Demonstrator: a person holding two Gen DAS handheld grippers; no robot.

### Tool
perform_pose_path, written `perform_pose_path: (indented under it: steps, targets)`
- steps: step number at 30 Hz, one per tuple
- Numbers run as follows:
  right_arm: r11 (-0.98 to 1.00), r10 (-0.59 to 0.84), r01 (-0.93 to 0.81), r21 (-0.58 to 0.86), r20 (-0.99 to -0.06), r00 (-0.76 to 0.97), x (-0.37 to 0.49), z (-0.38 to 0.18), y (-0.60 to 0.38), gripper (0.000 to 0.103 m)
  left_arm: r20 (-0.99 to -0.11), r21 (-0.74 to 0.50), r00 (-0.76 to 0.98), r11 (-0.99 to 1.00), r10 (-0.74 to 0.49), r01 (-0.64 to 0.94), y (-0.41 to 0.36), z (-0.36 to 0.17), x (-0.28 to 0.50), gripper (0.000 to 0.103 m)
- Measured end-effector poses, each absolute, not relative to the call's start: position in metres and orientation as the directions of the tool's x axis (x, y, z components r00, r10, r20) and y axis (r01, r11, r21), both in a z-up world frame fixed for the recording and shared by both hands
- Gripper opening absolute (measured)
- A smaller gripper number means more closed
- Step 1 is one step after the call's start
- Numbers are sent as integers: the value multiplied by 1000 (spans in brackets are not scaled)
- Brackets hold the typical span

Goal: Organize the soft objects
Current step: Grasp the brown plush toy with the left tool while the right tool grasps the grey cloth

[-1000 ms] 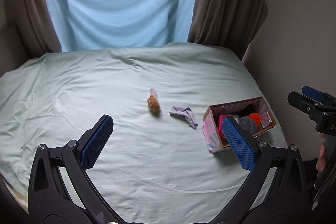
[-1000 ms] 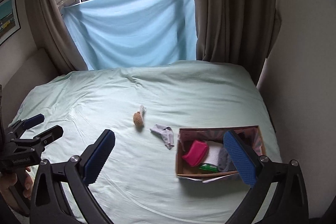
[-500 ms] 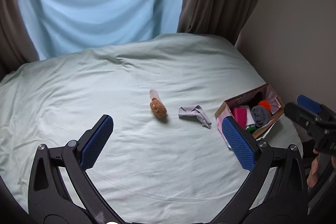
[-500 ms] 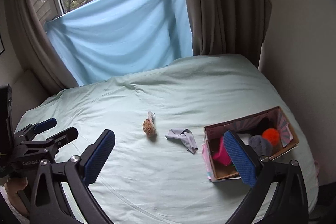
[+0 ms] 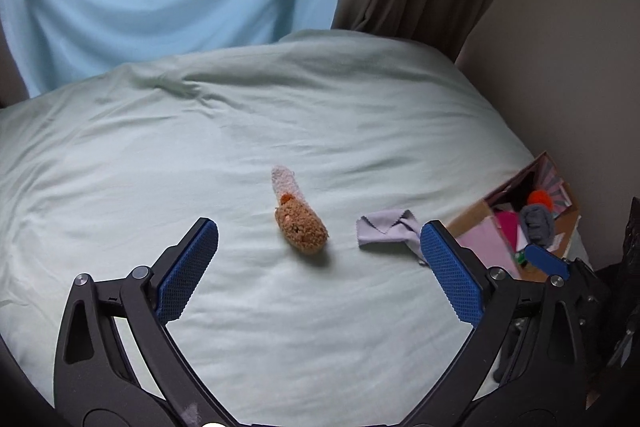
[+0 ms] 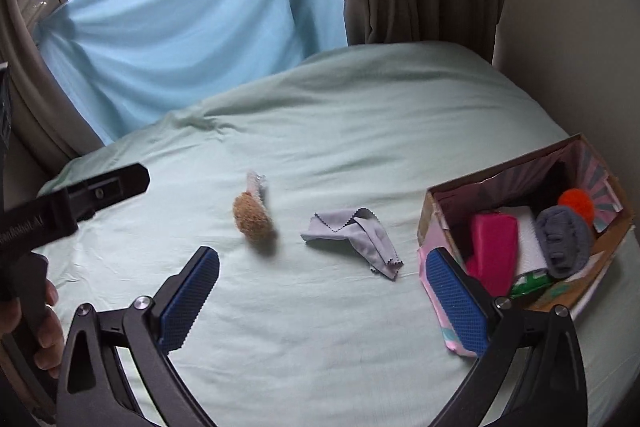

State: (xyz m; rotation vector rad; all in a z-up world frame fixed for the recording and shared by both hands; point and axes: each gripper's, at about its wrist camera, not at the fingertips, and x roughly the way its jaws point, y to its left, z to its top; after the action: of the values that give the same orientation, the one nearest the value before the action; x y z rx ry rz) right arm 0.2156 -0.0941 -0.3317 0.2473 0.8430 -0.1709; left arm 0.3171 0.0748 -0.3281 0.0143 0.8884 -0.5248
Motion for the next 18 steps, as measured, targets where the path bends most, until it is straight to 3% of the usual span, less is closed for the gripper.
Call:
perform_pose_path:
  steps: [7,12,14,18]
  targets:
    - [946,-115,309,99,-788,605,264,-413,-104,103,-773,-237,468,879,-429,415,62,-404,362,94]
    - [947,-148,316,64,-784,603,288,-441,-109,103,-782,-260,444,875,-439,408,54,-441,384,92]
    - [945,-135,316,78,-789,600,295,-453,-112,102,-785,-272,432,874,-444,403,53,-455,389,85]
    - [945,-123,315,81,-808,576,306,-475,-115,88,-794,-311,396,868,-462,387,52,-477,398,71]
